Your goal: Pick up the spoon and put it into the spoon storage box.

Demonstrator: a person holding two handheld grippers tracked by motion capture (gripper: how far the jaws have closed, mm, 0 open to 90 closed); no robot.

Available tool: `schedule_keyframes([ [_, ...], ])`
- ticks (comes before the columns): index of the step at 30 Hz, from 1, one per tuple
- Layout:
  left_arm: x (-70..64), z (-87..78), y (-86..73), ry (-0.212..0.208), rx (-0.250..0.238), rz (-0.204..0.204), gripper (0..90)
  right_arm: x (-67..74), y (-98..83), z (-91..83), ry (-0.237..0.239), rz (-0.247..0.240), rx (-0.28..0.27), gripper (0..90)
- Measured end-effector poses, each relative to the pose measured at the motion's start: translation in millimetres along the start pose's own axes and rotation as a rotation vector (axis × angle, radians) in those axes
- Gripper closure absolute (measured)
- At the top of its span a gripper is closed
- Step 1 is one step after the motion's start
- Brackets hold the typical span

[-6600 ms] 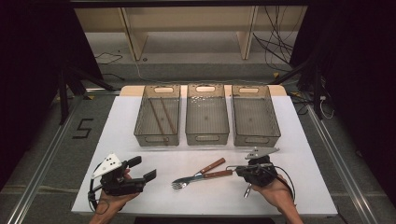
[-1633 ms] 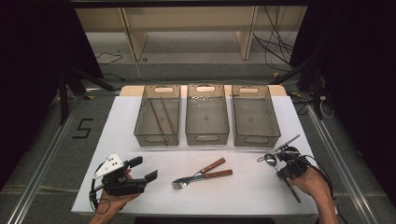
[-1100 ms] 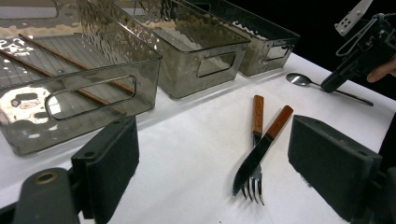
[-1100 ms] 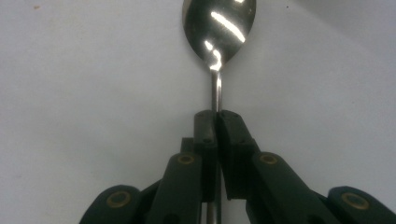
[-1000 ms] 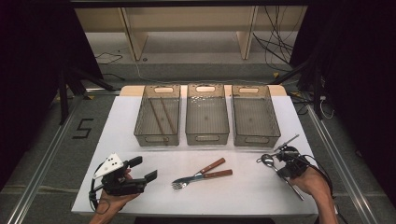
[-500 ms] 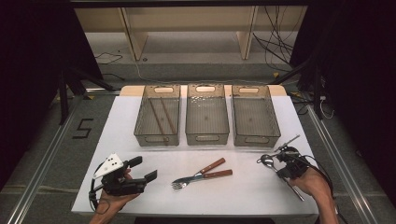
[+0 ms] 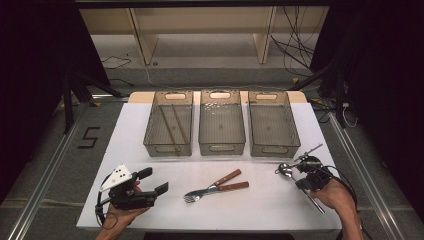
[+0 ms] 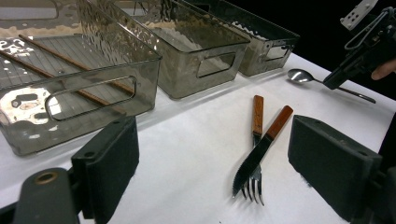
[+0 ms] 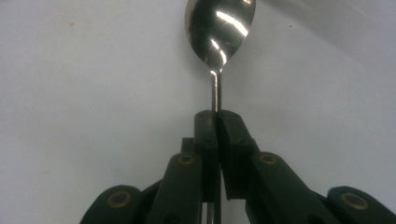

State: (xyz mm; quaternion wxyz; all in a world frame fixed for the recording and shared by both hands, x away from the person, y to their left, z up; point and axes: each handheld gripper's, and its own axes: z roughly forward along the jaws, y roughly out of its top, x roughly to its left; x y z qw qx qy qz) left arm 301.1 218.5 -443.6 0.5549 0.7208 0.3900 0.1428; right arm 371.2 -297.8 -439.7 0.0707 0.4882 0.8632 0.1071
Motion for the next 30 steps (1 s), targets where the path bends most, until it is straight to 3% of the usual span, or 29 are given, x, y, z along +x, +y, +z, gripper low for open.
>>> schedule_keyframes([
  [7,0.5,-0.1,0.0,0.001,0.002,0.001,15.9,4.3,2.6,-10.8,0.028,-0.014,-0.056,86.6],
  [15,0.9,0.1,-0.1,0.003,0.002,-0.001,15.9,13.5,16.7,-29.9,0.097,-0.041,-0.171,86.6],
  [24,1.6,-0.4,-0.1,0.002,0.000,-0.005,15.9,28.9,59.9,-41.4,0.128,-0.071,-0.282,86.6],
  [30,1.8,-0.9,-0.1,0.001,-0.003,-0.006,15.9,41.1,90.4,-43.7,0.154,-0.090,-0.329,86.6],
])
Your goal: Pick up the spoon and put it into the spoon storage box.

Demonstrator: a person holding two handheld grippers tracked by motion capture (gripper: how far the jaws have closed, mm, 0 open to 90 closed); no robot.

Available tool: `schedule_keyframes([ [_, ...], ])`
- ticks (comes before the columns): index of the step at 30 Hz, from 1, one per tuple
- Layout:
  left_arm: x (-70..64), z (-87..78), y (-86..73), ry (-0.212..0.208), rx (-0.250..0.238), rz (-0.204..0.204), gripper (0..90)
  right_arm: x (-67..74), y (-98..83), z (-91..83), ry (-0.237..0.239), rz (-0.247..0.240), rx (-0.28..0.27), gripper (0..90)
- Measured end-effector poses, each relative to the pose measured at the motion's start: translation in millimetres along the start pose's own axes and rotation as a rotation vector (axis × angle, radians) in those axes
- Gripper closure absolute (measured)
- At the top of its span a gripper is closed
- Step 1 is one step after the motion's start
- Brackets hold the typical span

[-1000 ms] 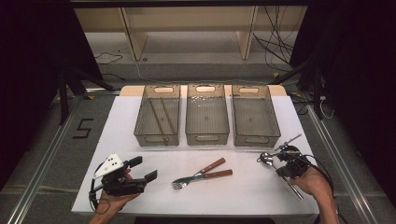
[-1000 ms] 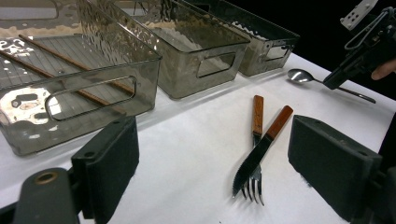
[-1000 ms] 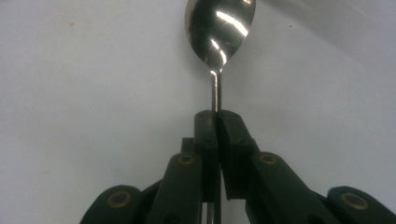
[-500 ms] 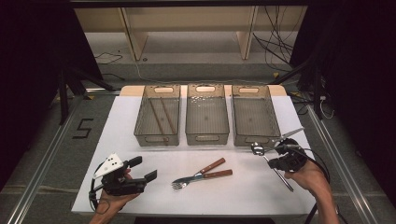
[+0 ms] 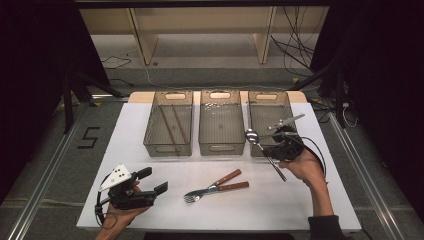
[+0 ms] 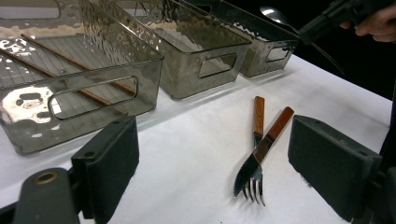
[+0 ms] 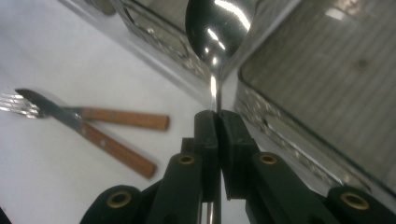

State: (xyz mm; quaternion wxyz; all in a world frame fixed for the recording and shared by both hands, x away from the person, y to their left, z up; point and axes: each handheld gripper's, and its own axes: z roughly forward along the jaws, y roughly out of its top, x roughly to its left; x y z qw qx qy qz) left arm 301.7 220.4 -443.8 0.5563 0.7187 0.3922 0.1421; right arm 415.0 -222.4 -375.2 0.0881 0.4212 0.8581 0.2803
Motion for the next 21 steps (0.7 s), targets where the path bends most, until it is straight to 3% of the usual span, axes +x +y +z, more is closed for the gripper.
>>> schedule_keyframes([
  [21,-0.1,-0.1,0.3,-0.003,-0.004,0.001,15.9,11.0,74.8,22.0,0.035,0.004,-0.084,86.6],
])
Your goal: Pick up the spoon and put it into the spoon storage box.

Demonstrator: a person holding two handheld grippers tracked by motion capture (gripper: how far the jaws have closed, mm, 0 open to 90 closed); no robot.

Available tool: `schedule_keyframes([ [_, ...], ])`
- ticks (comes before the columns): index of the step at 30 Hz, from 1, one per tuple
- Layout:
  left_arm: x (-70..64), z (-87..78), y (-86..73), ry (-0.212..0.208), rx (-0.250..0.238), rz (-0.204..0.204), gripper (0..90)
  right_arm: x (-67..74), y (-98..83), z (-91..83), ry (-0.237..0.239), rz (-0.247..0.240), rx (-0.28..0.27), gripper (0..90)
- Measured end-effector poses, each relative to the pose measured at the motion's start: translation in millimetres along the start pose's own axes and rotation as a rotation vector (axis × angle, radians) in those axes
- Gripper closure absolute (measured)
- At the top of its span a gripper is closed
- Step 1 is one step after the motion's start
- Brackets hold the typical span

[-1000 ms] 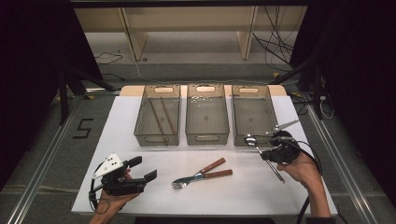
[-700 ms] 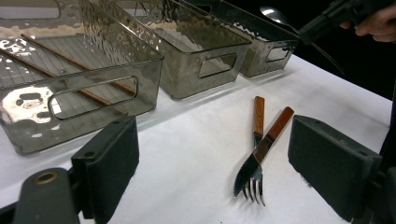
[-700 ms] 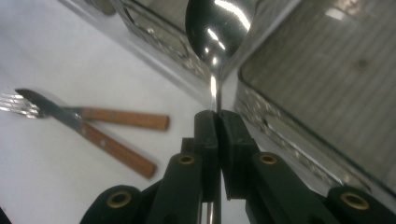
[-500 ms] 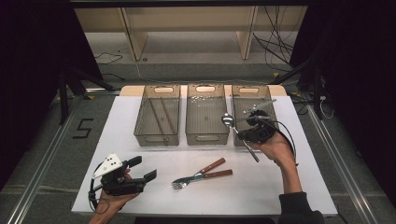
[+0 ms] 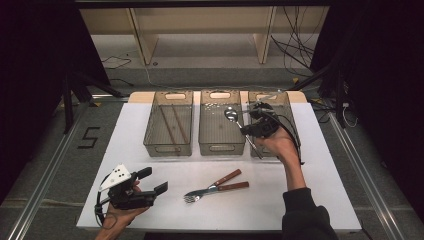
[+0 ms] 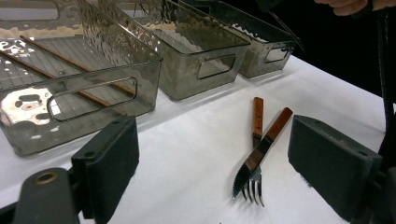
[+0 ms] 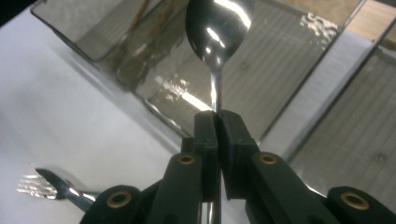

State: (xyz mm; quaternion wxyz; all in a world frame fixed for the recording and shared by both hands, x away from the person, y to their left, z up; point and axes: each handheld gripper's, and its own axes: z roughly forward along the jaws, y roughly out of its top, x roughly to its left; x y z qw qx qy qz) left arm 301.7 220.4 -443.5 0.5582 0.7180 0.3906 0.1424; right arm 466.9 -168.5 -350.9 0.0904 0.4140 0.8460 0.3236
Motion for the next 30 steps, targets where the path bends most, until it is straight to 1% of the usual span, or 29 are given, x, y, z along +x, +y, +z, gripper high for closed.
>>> schedule_keyframes([
  [6,-0.1,-0.2,0.0,-0.001,-0.005,-0.004,15.9,1.4,20.9,5.8,0.009,-0.003,-0.008,86.6],
  [10,0.0,-0.3,0.1,-0.002,-0.003,-0.001,15.9,3.8,31.1,10.4,0.011,-0.006,-0.010,86.6],
  [12,-0.6,0.1,0.0,-0.003,-0.009,-0.008,15.9,4.0,35.3,12.9,0.013,-0.006,-0.013,86.6],
  [13,-0.1,-0.4,0.1,-0.004,-0.003,0.000,15.9,4.0,37.4,14.2,0.016,-0.001,-0.015,86.6],
  [16,-0.7,0.1,0.3,-0.004,-0.009,-0.006,15.9,2.3,43.1,19.0,0.023,0.017,-0.031,86.6],
  [17,-0.4,-0.1,0.4,-0.006,-0.005,-0.001,15.9,1.9,44.4,20.4,0.026,0.020,-0.033,86.6],
  [21,-0.4,-0.2,0.6,-0.005,-0.005,-0.003,15.9,0.7,51.4,27.2,0.033,0.036,-0.039,86.6],
  [25,-0.3,0.0,0.8,-0.007,-0.009,-0.007,15.9,-1.1,58.4,32.6,0.028,0.051,-0.042,86.6],
  [30,0.6,-0.1,1.2,-0.010,-0.008,-0.003,16.0,-4.9,63.3,42.0,0.021,0.081,-0.043,86.6],
])
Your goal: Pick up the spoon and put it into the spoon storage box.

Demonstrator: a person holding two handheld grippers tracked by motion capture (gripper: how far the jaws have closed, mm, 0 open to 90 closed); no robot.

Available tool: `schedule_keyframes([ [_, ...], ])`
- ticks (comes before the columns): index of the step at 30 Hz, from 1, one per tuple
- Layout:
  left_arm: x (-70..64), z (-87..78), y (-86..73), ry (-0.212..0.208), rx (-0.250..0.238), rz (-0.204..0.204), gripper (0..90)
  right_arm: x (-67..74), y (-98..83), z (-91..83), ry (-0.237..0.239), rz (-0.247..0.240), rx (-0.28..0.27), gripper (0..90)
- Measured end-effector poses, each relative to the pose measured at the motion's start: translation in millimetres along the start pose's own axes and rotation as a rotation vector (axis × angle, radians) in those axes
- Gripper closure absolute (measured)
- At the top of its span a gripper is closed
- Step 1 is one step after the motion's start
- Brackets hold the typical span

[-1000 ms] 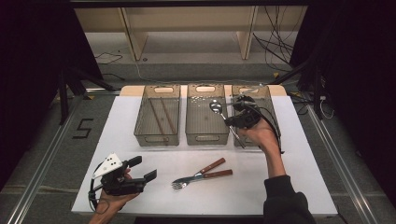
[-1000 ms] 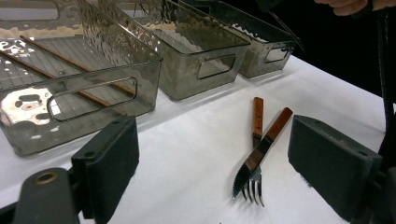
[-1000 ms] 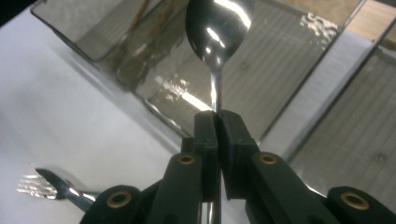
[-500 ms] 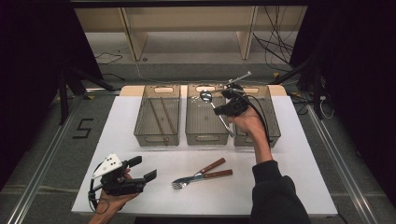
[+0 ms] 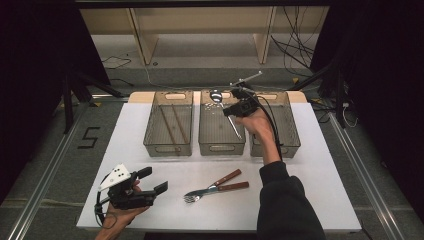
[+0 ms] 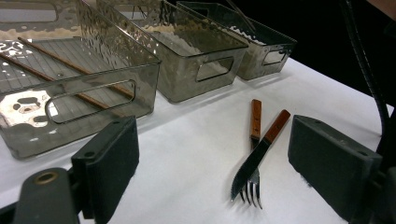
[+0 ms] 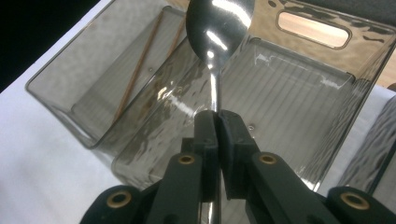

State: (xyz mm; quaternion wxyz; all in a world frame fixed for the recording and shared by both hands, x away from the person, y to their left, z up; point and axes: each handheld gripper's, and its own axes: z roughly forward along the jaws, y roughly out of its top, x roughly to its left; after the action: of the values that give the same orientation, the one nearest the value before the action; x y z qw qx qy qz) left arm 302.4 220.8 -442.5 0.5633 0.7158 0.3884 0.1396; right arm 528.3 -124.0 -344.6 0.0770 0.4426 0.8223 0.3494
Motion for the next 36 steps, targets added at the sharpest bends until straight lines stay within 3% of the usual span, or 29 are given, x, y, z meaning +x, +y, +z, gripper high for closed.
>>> schedule_keyframes([
  [13,0.3,-0.8,0.4,0.000,-0.003,-0.002,15.9,-12.8,1.0,24.6,-0.016,0.074,0.005,86.5],
  [36,0.1,-1.0,0.4,-0.002,-0.004,0.000,15.9,-10.5,-4.5,48.0,-0.032,0.093,0.051,86.1],
])
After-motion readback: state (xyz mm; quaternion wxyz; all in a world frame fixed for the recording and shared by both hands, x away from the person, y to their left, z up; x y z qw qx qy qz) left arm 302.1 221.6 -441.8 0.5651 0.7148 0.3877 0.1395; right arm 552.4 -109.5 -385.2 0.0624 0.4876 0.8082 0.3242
